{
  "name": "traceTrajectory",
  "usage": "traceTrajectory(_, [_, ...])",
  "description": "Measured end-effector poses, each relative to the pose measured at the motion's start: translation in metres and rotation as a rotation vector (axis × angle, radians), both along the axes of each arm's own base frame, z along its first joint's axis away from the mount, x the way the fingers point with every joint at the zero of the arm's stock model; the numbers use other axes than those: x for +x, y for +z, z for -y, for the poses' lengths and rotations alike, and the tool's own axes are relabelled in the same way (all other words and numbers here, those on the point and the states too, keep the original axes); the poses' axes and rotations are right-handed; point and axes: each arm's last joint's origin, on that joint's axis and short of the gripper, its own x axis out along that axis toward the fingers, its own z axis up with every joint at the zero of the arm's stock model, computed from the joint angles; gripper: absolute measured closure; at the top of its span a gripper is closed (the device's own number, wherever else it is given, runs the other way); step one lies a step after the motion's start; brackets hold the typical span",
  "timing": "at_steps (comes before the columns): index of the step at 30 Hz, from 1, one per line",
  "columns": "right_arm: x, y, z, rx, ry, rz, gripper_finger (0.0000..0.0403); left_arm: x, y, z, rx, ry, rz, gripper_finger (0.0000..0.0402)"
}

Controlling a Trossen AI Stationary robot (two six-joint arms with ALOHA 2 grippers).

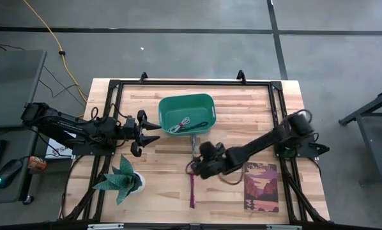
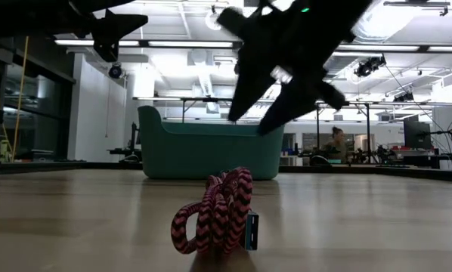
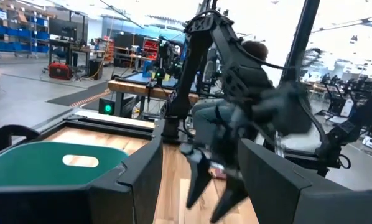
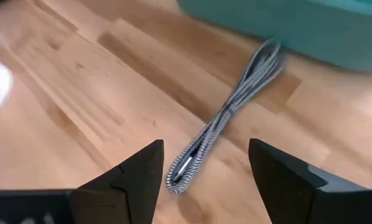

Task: Pick and place USB-C Cables
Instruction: Put the white and black charger cable into the green bin

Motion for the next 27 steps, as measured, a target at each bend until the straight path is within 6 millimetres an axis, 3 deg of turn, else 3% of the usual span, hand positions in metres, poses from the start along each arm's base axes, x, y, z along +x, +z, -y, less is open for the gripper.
traceTrajectory(10, [0.056, -0.031, -0.003, -0.095, -0.109, -0.135, 0.0176, 0.0, -0.004, 0.0, -0.036, -0.004, -0.039, 0.0213])
traceTrajectory(18, [0.066, -0.056, -0.004, -0.18, -0.198, -0.229, 0.0176, 0.0, -0.003, 0.0, -0.033, -0.003, -0.031, 0.0213])
traceTrajectory(27, [0.068, -0.072, -0.002, -0.167, -0.269, -0.206, 0.0176, 0.0, -0.003, 0.0, -0.034, 0.004, -0.032, 0.0213])
